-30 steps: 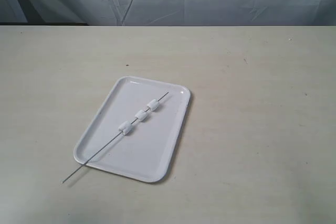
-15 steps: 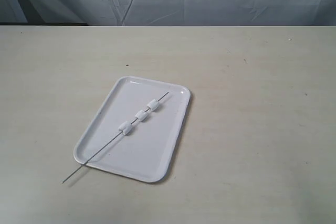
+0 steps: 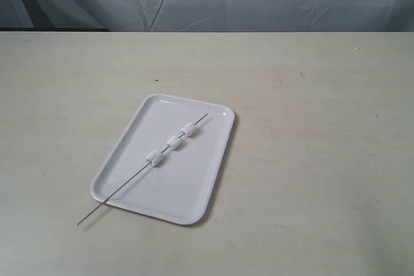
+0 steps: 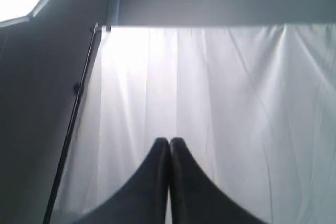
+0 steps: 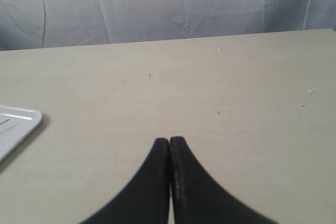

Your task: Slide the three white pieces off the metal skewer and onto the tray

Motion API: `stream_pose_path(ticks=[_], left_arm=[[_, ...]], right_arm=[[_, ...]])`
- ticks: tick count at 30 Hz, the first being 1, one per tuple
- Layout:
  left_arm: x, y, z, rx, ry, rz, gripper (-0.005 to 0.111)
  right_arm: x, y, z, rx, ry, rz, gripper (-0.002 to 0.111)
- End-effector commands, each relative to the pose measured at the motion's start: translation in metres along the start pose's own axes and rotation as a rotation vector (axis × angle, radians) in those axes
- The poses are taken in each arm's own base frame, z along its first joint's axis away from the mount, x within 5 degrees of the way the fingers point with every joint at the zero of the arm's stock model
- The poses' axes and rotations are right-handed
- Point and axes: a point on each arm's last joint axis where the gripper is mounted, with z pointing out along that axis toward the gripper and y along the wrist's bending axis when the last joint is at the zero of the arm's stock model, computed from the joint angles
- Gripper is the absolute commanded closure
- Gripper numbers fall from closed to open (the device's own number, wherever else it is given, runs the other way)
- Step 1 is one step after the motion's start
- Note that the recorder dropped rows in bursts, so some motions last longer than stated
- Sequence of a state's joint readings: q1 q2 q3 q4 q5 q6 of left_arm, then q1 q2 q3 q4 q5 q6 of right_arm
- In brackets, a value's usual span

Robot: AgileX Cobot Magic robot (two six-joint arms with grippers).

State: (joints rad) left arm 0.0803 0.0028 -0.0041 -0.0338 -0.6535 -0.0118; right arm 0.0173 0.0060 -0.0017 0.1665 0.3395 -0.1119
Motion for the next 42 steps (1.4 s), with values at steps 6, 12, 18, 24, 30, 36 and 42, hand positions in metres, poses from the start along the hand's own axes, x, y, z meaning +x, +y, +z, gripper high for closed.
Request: stream_pose_path(ticks=[6,12,18,24,30,36,42], left_arm=[[-0.038,-0.016,0.022,0.158,0.104,0.166,0.107],[-0.055,0.004,0.042,-0.061,0.548,0.163,0.107],[0.018,-0.011,0.048,-0.093,1.155,-0.285,0.107],[0.039,-0.037,0.073,0.265,1.178,-0.293,0.107],[0.111,-0.059,0.076,0.418,1.613,-0.426,0.107],[0.163,-0.078,0.065,0.474,1.851,-0.404,0.107],[0.189,-0.105,0.062,0.605,1.919,-0.282,0.08]], right_arm=[[0.0,0.0,0.0,0.006,-0.009,-0.001,0.109],[0.0,0.0,0.0,0.006,-0.009,-0.001,0.109],[0.0,0.0,0.0,0.006,-0.009,-0.001,0.109],[0.0,0.0,0.0,0.006,-0.009,-0.001,0.109],[0.0,0.0,0.0,0.006,-0.009,-0.001,0.109],[0.0,0.0,0.0,0.006,-0.009,-0.001,0.109],[0.0,0.0,0.0,0.006,-0.009,-0.001,0.109]])
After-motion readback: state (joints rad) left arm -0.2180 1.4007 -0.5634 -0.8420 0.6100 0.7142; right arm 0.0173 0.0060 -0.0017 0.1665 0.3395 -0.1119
